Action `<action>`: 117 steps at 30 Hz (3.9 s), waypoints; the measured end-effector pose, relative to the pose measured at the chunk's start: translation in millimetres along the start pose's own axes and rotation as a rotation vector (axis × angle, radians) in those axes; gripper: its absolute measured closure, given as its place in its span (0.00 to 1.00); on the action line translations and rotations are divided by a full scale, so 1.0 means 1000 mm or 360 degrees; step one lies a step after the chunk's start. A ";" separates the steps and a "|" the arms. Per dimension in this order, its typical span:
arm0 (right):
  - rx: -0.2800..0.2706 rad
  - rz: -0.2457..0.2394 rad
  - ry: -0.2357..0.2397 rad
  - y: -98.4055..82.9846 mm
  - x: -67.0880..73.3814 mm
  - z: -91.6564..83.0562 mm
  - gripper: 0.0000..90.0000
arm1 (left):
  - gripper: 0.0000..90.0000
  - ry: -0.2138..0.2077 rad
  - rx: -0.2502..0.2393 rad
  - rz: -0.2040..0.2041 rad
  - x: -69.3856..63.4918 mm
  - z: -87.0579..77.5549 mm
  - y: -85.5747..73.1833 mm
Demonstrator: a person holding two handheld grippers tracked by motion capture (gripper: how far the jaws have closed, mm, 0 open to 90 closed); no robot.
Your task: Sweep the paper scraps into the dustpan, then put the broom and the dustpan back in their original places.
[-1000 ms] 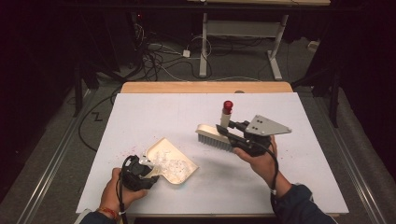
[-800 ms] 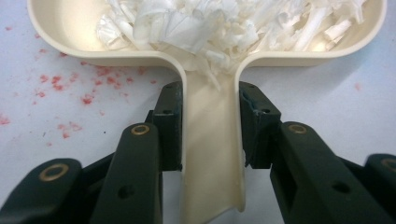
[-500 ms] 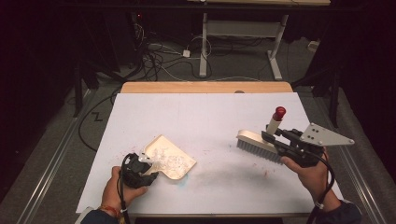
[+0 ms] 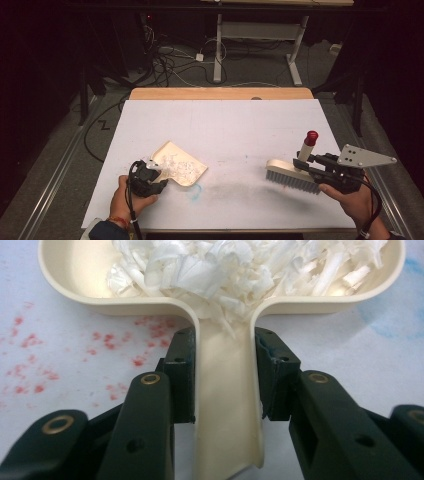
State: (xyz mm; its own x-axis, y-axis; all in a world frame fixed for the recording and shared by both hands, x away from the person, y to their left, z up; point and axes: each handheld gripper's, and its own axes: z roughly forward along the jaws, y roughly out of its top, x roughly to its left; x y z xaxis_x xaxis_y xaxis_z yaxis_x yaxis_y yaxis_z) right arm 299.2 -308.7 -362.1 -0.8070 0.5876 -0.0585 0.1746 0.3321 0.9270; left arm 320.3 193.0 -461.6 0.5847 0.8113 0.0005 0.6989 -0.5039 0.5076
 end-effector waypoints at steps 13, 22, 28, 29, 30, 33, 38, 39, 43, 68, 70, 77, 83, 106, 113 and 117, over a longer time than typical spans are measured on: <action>0.0153 0.0057 0.0072 -0.015 -0.004 0.012 0.79 | 0.70 0.0110 -0.0043 -0.0138 0.017 0.003 0.001; 0.0198 0.0107 0.0044 -0.016 -0.024 0.023 0.79 | 0.53 0.0045 -0.0063 -0.0226 0.011 0.011 0.009; 0.0218 0.0134 -0.0039 -0.014 -0.039 0.035 0.75 | 0.44 0.0026 -0.0098 -0.0132 -0.004 0.005 0.010; 0.0227 0.0133 -0.0056 -0.014 -0.041 0.038 0.74 | 0.44 0.0016 -0.0113 -0.0123 -0.004 0.003 0.009; 0.0232 0.0135 -0.0071 -0.013 -0.043 0.041 0.74 | 0.44 0.0010 -0.0120 -0.0118 -0.005 0.001 0.007; 0.0262 0.0161 -0.0138 -0.011 -0.051 0.051 0.71 | 0.43 0.0031 -0.0223 -0.0014 -0.008 -0.009 0.000; 0.0333 0.0179 -0.0186 -0.008 -0.061 0.072 0.68 | 0.36 0.0057 -0.0521 0.0191 -0.015 -0.025 -0.016; 0.0346 0.0180 -0.0206 -0.008 -0.063 0.076 0.68 | 0.34 0.0079 -0.0540 0.0212 -0.016 -0.027 -0.018; 0.0415 0.0187 -0.0312 -0.008 -0.068 0.093 0.65 | 0.32 0.0103 -0.0526 0.0222 -0.016 -0.024 -0.026; 0.0117 0.0122 -0.0589 0.008 -0.065 0.100 0.46 | 0.24 0.0123 -0.0647 0.0282 -0.023 -0.024 -0.030; 0.0100 0.0107 -0.0595 0.010 -0.062 0.100 0.43 | 0.24 0.0121 -0.0625 0.0304 -0.024 -0.018 -0.029; 0.0008 0.0104 -0.0645 0.015 -0.050 0.095 0.29 | 0.23 0.0118 -0.0618 0.0292 -0.022 -0.015 -0.029; -0.0026 0.0088 -0.0631 0.017 -0.041 0.089 0.28 | 0.23 0.0130 -0.0617 0.0307 -0.024 -0.015 -0.030; -0.0124 -0.0073 -0.0512 0.020 0.002 0.052 0.28 | 0.23 0.0138 -0.0612 0.0344 -0.025 -0.013 -0.029; -0.0101 -0.0096 -0.0502 0.010 0.009 0.036 0.28 | 0.23 0.0124 -0.0592 0.0337 -0.027 -0.012 -0.029; -0.0087 -0.0104 -0.0491 0.005 0.012 0.031 0.28 | 0.23 0.0136 -0.0605 0.0361 -0.027 -0.012 -0.028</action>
State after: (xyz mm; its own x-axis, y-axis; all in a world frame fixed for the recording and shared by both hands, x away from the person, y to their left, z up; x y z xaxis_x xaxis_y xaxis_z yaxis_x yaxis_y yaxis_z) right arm 308.0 -276.7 -369.8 -0.6051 0.7650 -0.2205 0.0905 0.3414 0.9356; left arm 280.2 188.8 -465.4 0.6585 0.7223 0.2115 0.3462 -0.5402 0.7670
